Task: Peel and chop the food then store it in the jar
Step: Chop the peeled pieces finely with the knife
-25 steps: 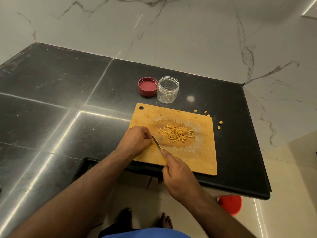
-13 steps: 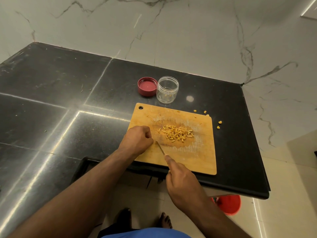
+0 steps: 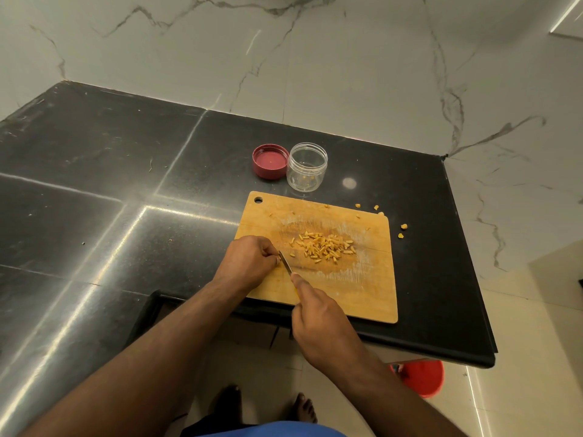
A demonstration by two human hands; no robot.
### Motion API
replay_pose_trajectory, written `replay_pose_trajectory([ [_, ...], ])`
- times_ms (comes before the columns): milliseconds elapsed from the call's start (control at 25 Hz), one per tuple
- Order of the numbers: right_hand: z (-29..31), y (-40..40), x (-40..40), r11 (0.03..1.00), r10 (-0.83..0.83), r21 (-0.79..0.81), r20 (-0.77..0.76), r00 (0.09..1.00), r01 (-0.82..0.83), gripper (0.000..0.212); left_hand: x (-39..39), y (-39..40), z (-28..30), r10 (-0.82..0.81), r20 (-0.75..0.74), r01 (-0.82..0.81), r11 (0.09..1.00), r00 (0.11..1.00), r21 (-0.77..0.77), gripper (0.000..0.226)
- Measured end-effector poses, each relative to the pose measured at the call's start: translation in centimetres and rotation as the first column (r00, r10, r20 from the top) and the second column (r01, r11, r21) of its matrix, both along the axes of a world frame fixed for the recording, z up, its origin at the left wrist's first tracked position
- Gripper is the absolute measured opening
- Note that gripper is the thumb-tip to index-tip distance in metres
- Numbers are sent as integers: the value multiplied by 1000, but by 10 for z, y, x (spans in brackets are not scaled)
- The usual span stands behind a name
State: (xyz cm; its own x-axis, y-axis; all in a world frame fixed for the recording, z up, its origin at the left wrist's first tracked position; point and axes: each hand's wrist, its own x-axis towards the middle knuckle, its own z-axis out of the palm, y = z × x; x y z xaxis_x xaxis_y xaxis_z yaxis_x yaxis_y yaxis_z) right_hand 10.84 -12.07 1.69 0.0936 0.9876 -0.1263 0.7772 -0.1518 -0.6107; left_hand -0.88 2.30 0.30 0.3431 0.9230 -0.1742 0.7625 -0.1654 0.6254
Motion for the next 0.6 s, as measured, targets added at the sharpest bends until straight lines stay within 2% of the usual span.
replay_pose_trajectory([
  [400,2,-21,2,999,-2,-42,-8,1000,1,53,2,-1,-1,17,-3,-17,1000,1000,17,5],
  [600,11,-22,10,999,44,-5,73,996,-43,49,0,0,-5,-1,12,1,1000,1000,11,9],
])
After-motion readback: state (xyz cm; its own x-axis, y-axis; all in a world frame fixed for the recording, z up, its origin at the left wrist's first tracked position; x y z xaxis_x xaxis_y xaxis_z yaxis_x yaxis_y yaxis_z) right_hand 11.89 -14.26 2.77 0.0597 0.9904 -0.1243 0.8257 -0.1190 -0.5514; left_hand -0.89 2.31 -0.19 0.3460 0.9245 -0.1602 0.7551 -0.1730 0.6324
